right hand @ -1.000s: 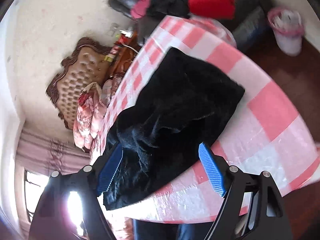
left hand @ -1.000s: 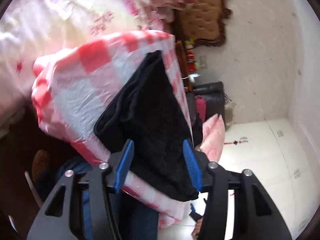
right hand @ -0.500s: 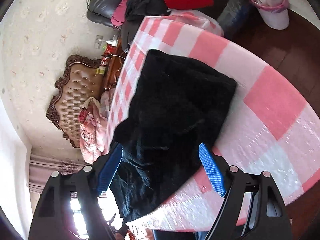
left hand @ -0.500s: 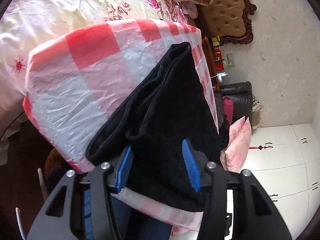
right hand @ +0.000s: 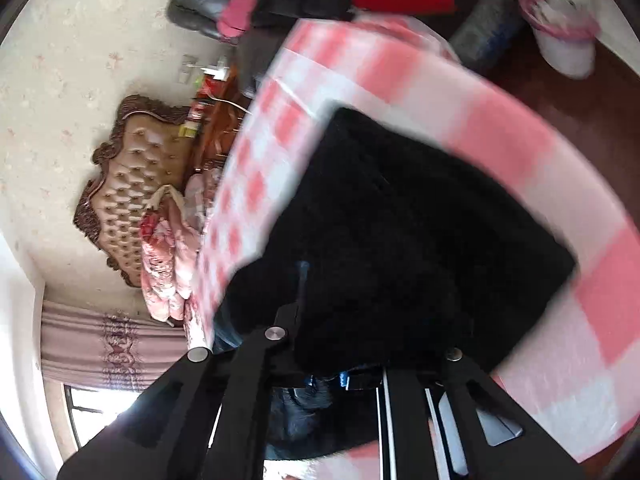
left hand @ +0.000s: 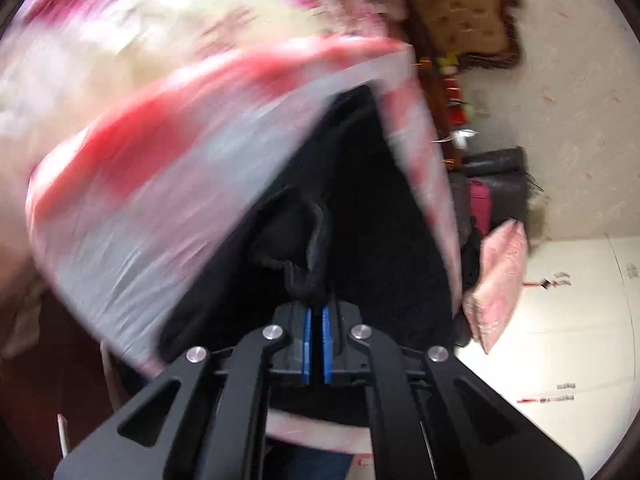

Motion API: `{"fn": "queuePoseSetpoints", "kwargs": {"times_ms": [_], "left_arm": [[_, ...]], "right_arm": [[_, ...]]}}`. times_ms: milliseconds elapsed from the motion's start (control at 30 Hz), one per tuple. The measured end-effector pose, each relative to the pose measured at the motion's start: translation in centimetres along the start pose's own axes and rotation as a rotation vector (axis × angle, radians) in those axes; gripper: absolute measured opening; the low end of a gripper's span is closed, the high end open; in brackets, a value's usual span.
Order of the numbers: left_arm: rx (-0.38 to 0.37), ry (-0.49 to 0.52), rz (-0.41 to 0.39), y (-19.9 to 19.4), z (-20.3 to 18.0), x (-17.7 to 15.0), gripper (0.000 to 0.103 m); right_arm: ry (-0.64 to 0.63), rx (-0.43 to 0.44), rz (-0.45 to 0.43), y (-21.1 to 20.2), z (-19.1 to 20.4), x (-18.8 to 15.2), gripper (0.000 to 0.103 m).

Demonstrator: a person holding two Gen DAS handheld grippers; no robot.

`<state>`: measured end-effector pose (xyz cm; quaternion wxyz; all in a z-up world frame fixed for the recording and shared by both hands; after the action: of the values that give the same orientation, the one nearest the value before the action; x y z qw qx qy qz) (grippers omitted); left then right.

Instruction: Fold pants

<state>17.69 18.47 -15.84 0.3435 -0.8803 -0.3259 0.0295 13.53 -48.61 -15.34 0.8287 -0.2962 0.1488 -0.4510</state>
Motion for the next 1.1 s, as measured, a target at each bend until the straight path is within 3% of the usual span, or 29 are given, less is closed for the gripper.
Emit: {"fn": "queuePoseSetpoints", "kwargs": {"times_ms": [100, 167, 233, 333, 367, 500, 733, 900, 1000, 1100], "left_arm": [[-0.042, 0.094, -0.071, -3.8, -5.3, 2.7, 0.004], [-0.064, 0.117, -0.097, -5.9, -6.0, 2.3, 0.004], [-0.054, 0.106, -0.074, -6.2, -3.9, 0.0, 0.004], [0.048, 0.048, 0.022, -3.1, 2.9, -4.2, 0.004], [0.051, 0.019, 0.043, -2.4, 4.3, -4.9, 0.004], [0.035, 0.007, 0.033, -1.6, 6.7, -6.5, 0.004], [0.035, 0.069, 0.002, -2.0, 4.5, -5.5, 0.004], [0.033, 0.017, 0.03, -1.0, 6.2, -5.9, 0.004], [-0.013, 0.043, 0.0, -2.0, 4.3, -4.7, 0.004], [-0.085, 0.091, -0.086, -4.1, 1.0, -2.9, 0.004]], "right_arm": [[-0.111, 0.023, -0.038, -2.4, 4.8, 1.3, 0.01], [-0.176, 0.034, -0.055, -4.6, 5.9, 0.2, 0.01], [-0.194, 0.008, -0.046, -5.2, 4.3, -1.2, 0.01], [-0.203, -0.114, 0.001, -3.7, -1.1, -3.1, 0.01], [-0.163, -0.147, 0.038, -2.6, -3.9, -3.5, 0.01], [-0.156, -0.136, 0.055, -1.8, -6.8, -4.3, 0.01], [-0.307, -0.129, 0.008, -2.8, -2.6, -3.6, 0.01], [-0.267, -0.198, 0.074, -0.7, -5.3, -3.0, 0.01], [-0.311, -0.145, 0.04, -1.8, -2.9, -2.7, 0.01], [-0.343, -0.064, -0.011, -3.5, 0.4, -2.1, 0.01]]}}
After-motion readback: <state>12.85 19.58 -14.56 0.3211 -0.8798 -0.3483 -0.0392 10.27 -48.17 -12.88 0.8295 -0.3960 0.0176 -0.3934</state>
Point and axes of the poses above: each gripper's, at about its wrist camera, not at the fingertips, and y roughly the way its jaws point, z to its left, x to its top, the point moved 6 cm from there along y, roughly the way its jaws point, and after that the axes turned 5 degrees about y, right-handed, at the moved point
